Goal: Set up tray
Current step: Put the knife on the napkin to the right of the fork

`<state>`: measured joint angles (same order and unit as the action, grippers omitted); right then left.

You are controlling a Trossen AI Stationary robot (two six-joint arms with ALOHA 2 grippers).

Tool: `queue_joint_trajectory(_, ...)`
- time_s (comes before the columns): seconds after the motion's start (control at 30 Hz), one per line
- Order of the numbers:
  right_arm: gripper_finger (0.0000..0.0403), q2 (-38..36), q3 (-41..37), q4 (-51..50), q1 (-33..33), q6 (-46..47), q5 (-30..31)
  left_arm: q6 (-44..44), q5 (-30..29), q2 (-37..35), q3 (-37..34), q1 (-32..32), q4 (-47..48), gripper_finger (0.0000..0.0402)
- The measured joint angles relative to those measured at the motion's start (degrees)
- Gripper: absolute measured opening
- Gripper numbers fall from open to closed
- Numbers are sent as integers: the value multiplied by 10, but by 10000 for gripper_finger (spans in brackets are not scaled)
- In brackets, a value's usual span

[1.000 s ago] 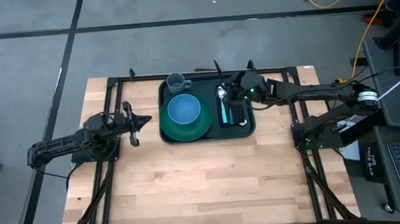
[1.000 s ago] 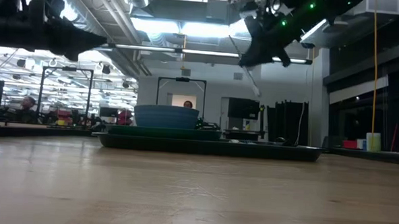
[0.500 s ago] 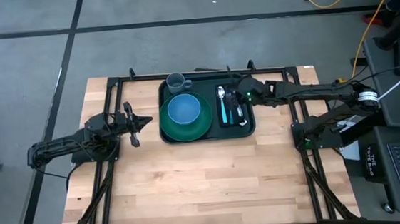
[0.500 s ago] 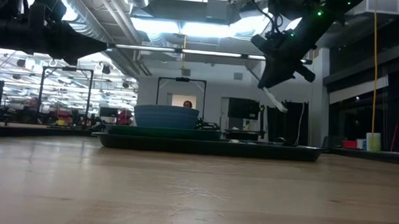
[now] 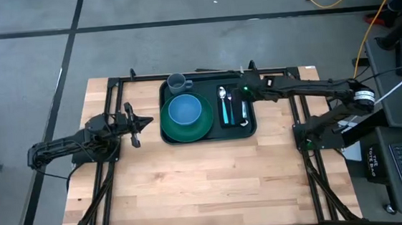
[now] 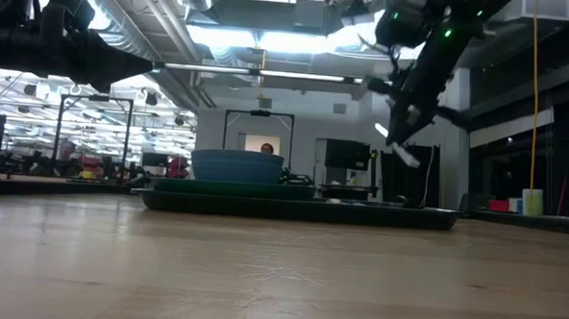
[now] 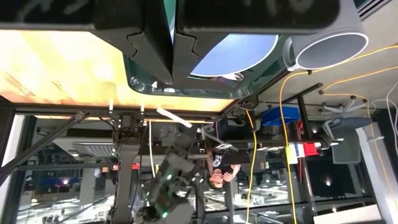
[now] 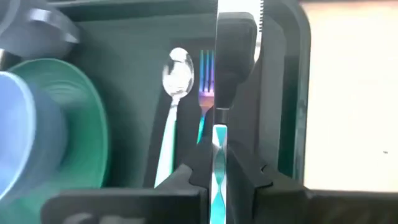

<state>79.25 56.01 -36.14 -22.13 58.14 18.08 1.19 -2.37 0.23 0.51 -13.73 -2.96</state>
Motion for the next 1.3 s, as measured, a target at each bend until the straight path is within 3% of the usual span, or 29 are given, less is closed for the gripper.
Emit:
queue_joint_trajectory(0.2, 29, 64, 14, 15, -36, -15, -75, 0, 0, 0, 0, 0, 0, 4)
queue_joint_trajectory(0.7, 29, 174, 114, -70, -72, -37, -129, 0, 0, 0, 0, 0, -4, 2)
queue_joint_trajectory(1.3, 29, 214, 122, -84, -73, 0, -148, 0, 0, 0, 0, 0, -4, 5)
